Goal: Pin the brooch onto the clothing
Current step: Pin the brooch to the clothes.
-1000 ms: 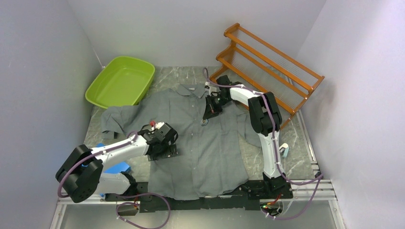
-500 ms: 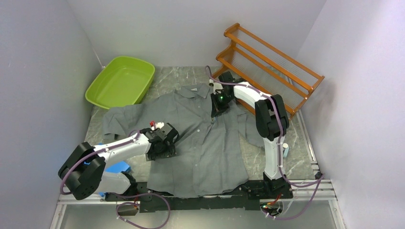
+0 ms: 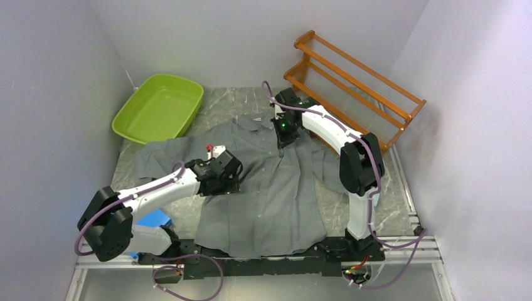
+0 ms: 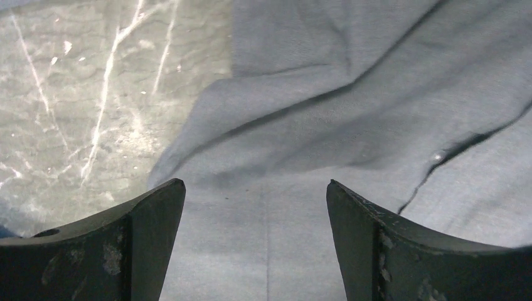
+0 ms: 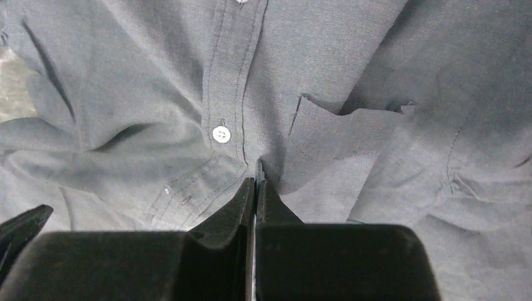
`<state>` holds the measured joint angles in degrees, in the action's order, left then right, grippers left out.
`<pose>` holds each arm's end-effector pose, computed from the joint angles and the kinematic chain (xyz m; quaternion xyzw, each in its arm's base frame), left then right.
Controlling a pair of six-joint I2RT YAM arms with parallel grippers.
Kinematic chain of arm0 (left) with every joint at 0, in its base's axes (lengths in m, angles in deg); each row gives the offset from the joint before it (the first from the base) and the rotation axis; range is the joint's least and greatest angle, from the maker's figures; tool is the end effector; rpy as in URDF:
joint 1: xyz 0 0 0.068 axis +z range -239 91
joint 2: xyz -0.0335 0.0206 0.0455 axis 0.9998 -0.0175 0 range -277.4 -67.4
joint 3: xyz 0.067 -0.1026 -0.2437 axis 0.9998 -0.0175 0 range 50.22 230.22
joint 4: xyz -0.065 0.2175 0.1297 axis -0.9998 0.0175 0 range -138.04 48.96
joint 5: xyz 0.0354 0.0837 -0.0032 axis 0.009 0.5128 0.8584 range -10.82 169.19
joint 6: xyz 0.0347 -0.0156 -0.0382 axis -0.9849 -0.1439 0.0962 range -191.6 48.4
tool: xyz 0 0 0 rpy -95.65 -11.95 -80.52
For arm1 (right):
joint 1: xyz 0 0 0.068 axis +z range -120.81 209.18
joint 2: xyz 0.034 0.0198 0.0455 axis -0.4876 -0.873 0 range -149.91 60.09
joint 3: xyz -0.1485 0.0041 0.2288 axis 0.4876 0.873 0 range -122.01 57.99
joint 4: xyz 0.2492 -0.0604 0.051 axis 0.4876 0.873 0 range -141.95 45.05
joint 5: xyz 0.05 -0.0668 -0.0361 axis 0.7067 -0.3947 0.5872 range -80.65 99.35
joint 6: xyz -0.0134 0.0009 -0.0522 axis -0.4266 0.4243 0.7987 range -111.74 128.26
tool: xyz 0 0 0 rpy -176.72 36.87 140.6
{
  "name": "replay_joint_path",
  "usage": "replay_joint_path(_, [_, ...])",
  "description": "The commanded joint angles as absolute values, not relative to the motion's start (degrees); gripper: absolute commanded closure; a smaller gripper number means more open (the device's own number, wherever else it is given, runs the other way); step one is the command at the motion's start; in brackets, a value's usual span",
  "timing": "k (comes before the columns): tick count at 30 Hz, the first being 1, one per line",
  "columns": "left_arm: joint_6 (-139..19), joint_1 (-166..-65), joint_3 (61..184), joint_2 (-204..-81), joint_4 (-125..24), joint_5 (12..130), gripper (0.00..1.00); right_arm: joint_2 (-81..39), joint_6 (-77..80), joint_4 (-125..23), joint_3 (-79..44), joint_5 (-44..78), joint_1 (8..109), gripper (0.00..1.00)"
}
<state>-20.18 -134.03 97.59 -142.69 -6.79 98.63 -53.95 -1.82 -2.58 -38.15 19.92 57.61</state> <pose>0.1750 -0.1585 0.2066 -0.0845 0.9662 -0.0222 0.2426 0.3674 0.2062 0.2359 -0.1735 0.9608 0.1499 0.1555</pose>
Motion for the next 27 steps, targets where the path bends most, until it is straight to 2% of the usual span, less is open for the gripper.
replay_joint_path(1, [-23.8,-136.2,100.8,-142.7,-10.1,99.6,0.12,-49.8,-4.9,3.6,-42.3,11.8,60.5,1.0])
replay_joint_path(9, [-28.6,-138.3,99.5,-139.7,-26.6,96.3,0.15,-45.9,-8.0,2.3,-41.4,10.5,63.1,1.0])
replay_joint_path(15, [-31.5,-138.4,97.2,-139.4,-40.5,93.0,0.16,-39.2,-13.0,-1.9,-36.9,3.0,63.2,1.0])
replay_joint_path(27, [-36.3,-138.8,101.1,-143.9,-50.9,88.2,0.22,-40.5,-12.2,2.7,-39.3,1.7,63.7,1.0])
